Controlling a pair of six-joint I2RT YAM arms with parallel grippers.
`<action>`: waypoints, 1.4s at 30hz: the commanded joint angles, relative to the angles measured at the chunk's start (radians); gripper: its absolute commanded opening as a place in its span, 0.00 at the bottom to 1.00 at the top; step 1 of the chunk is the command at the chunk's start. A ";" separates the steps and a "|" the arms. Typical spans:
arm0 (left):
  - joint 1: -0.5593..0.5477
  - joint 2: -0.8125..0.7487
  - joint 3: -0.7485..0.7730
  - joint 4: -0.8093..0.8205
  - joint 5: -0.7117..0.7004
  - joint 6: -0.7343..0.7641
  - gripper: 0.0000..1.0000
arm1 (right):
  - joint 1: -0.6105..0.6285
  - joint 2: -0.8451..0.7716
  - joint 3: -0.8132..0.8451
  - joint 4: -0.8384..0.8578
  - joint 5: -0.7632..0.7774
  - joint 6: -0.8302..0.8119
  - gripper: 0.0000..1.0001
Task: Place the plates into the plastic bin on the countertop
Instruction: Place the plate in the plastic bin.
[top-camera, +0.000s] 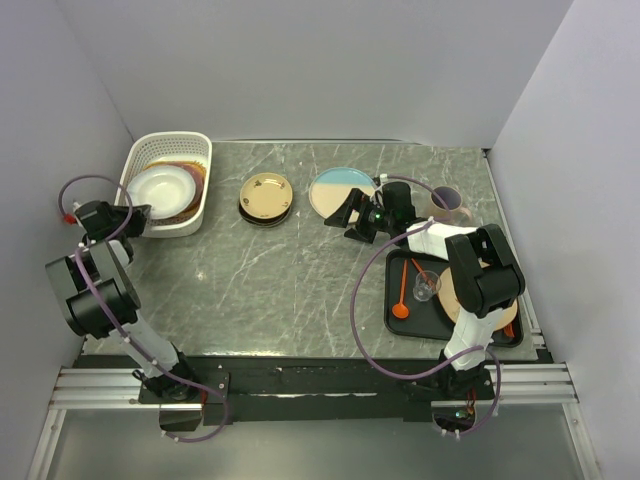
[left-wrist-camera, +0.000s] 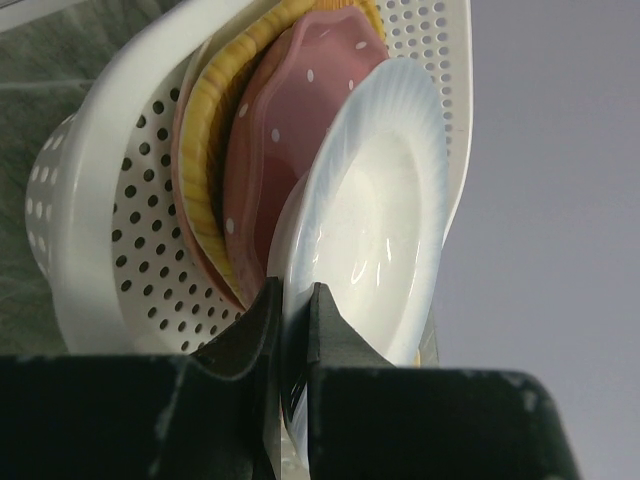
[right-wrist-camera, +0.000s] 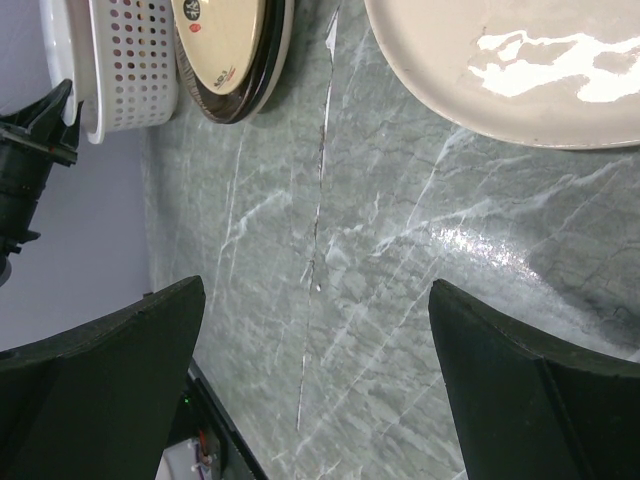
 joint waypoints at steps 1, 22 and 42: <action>-0.012 0.005 0.086 0.106 0.028 -0.025 0.01 | 0.010 -0.024 0.007 0.016 -0.004 -0.003 1.00; -0.049 -0.014 0.118 0.031 -0.034 0.010 0.64 | 0.010 -0.037 0.008 -0.004 0.010 -0.014 1.00; -0.032 -0.381 -0.124 -0.038 -0.209 0.033 0.99 | -0.016 -0.028 -0.005 -0.045 0.154 0.007 1.00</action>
